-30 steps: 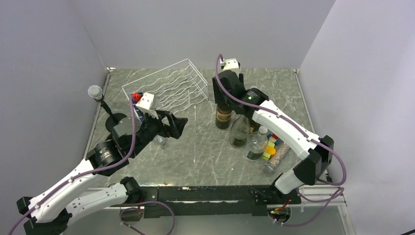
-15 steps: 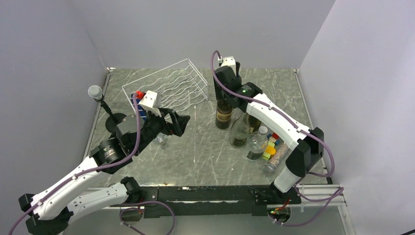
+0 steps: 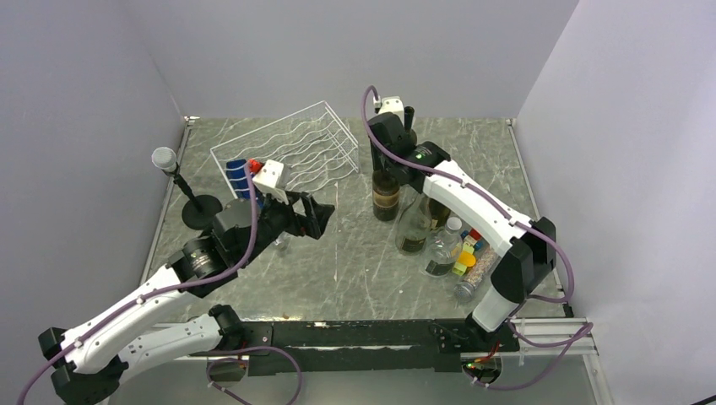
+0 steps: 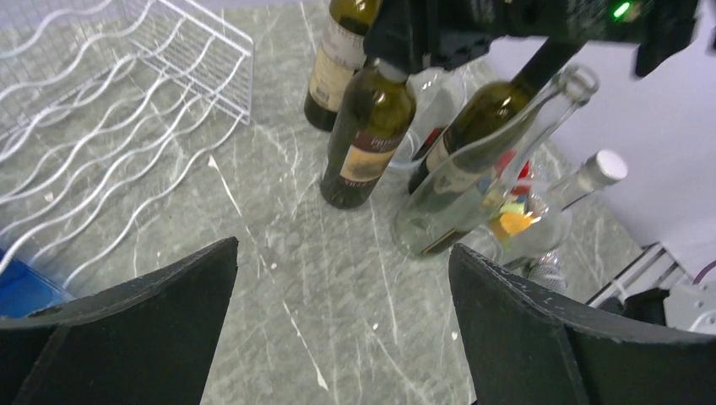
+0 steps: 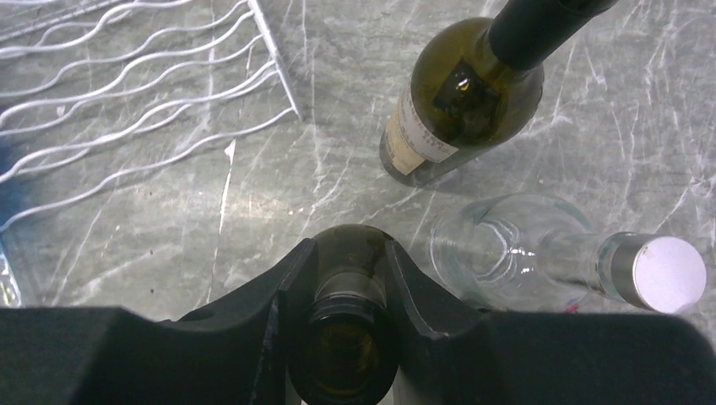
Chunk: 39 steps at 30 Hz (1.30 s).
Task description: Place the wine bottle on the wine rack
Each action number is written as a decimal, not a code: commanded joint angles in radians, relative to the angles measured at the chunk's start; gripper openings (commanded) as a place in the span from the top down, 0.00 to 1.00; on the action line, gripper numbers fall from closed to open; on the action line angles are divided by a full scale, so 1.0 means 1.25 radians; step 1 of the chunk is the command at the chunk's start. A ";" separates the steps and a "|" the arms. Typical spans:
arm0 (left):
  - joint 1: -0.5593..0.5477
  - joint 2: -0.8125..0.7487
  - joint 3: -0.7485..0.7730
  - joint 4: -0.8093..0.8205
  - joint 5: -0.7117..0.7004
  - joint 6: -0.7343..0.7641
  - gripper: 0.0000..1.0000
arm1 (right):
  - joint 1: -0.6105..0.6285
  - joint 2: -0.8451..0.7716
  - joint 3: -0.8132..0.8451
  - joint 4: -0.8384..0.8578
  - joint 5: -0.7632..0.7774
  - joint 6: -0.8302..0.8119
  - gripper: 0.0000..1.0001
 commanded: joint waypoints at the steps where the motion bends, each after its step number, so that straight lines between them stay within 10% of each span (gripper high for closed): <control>1: 0.000 -0.001 -0.041 0.073 0.044 -0.003 0.01 | 0.007 -0.097 0.050 -0.032 -0.055 -0.022 1.00; 17: 0.000 0.007 -0.178 0.255 0.190 0.026 0.01 | 0.012 -0.203 0.245 -0.217 -0.409 0.091 1.00; 39: 0.001 0.092 -0.403 0.652 0.456 0.148 0.01 | 0.016 -0.274 0.196 -0.240 -0.683 0.129 1.00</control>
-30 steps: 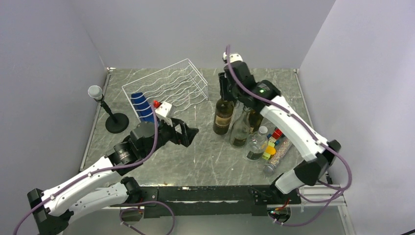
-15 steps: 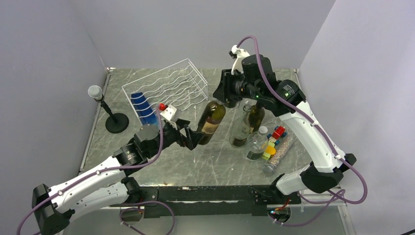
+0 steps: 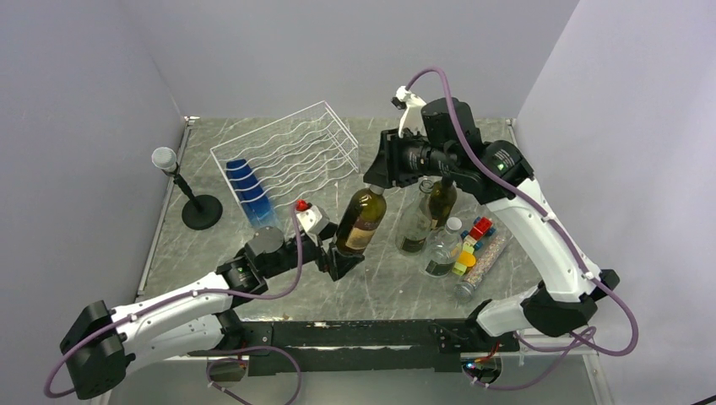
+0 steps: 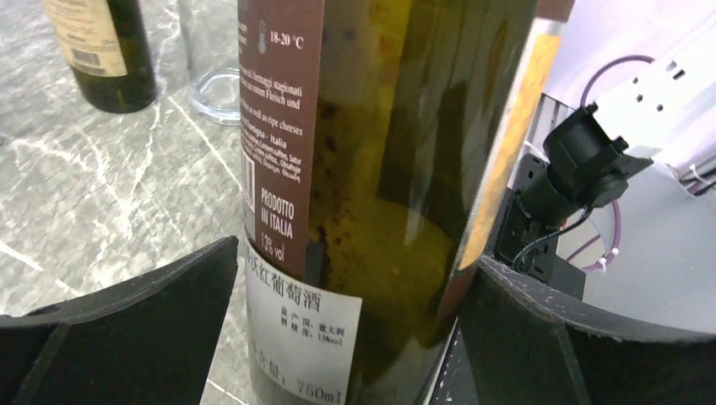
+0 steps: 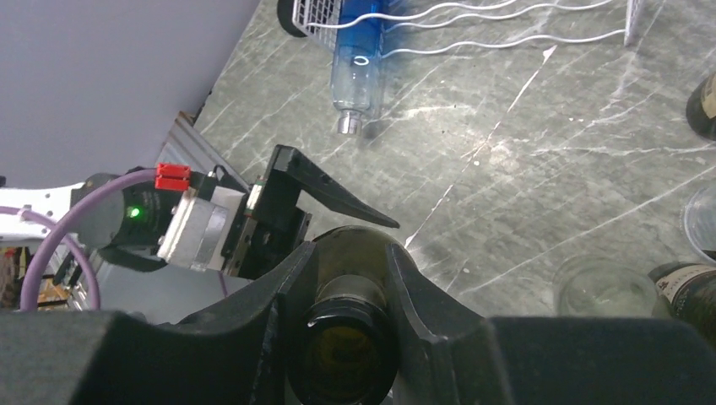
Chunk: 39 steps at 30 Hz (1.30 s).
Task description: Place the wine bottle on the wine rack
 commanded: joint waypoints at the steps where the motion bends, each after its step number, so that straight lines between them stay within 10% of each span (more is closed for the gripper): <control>1: 0.001 0.037 -0.007 0.124 0.078 0.072 0.01 | 0.003 -0.083 -0.023 0.073 -0.103 0.039 1.00; 9: 0.001 0.081 0.024 0.158 0.128 0.105 0.02 | 0.003 -0.138 -0.127 0.144 -0.171 0.053 1.00; 13: 0.000 0.087 0.037 0.139 0.149 0.093 0.45 | 0.003 -0.158 -0.189 0.189 -0.200 0.057 1.00; 16: 0.001 0.061 0.053 0.088 0.130 0.087 0.98 | 0.003 -0.163 -0.213 0.205 -0.218 0.056 1.00; 21: 0.001 -0.017 0.040 0.067 0.033 0.123 0.99 | 0.003 -0.163 -0.192 0.153 -0.189 0.024 1.00; 30: 0.001 -0.015 0.133 -0.049 -0.035 0.432 0.99 | 0.003 -0.199 -0.198 0.130 -0.098 -0.043 0.16; 39: 0.000 0.029 0.197 -0.119 -0.135 0.622 0.99 | 0.001 -0.189 -0.141 0.086 0.070 -0.124 0.00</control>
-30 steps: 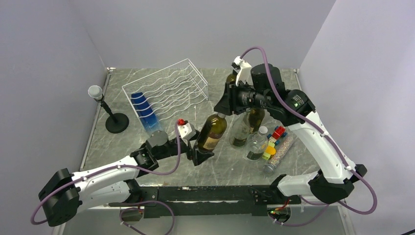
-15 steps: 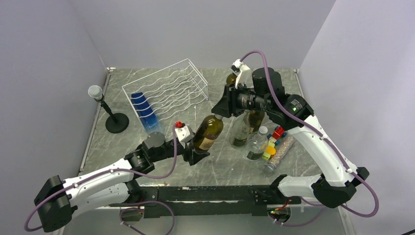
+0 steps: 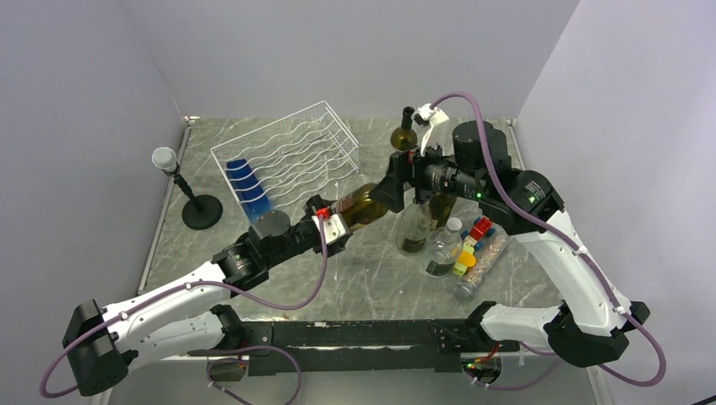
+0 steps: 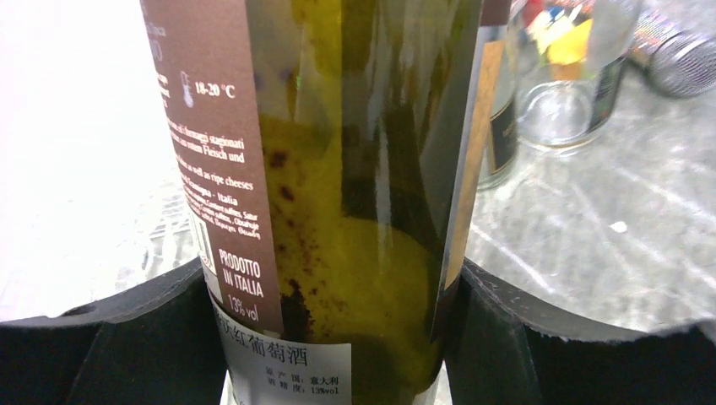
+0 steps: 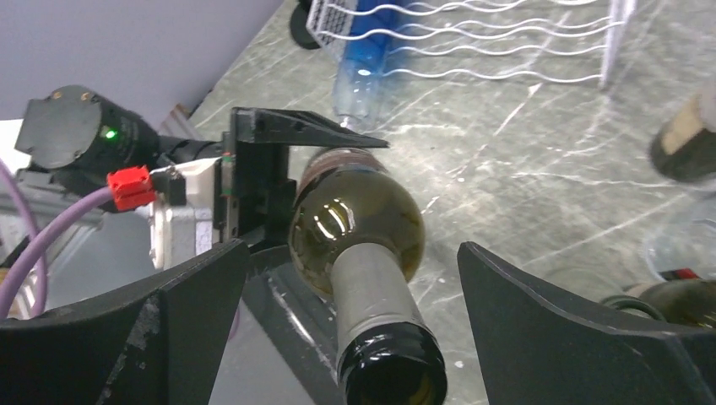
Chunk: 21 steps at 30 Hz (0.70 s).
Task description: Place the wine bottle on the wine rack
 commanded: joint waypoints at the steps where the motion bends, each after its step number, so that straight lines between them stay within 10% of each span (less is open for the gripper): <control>1: 0.002 -0.008 0.035 0.080 -0.065 0.131 0.99 | 0.000 -0.007 0.046 -0.023 0.119 -0.050 0.00; 21: 0.002 0.019 0.008 0.214 -0.175 0.478 0.99 | 0.000 0.041 0.216 -0.208 0.131 -0.250 0.07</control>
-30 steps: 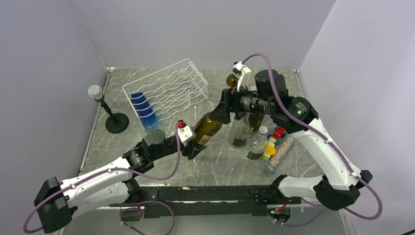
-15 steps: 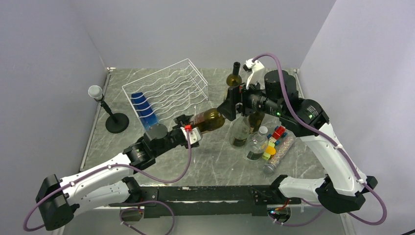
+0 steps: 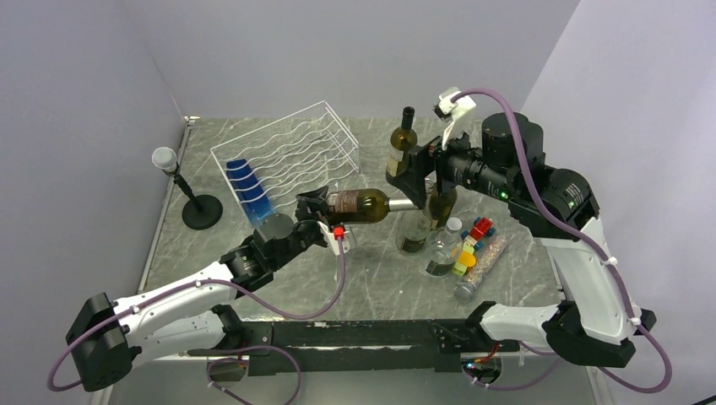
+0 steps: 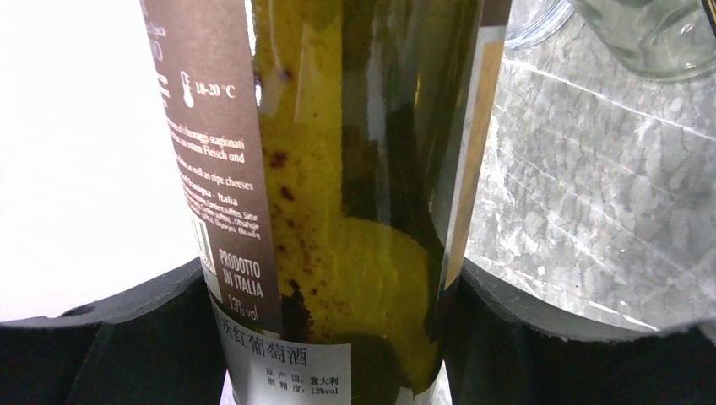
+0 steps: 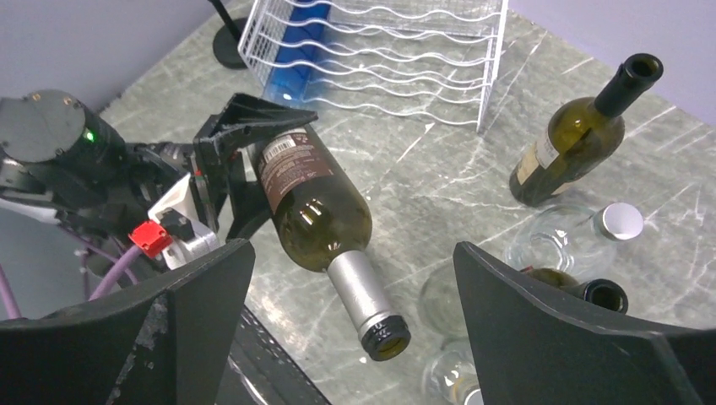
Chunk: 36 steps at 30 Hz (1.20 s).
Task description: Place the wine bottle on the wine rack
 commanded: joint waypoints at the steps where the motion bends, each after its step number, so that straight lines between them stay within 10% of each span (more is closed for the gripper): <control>1: 0.001 -0.015 0.054 0.119 0.000 0.082 0.99 | 0.000 0.045 0.042 -0.105 -0.026 -0.088 0.08; 21: 0.000 -0.050 0.022 0.129 -0.009 0.155 0.99 | 0.067 0.156 -0.034 -0.169 -0.055 -0.122 0.59; 29: 0.001 -0.047 0.008 0.146 -0.018 0.161 0.99 | 0.070 0.081 -0.113 -0.156 -0.063 -0.098 0.23; 36: 0.001 -0.060 0.008 0.155 0.014 0.166 0.99 | 0.071 0.089 -0.102 -0.166 -0.118 -0.121 0.29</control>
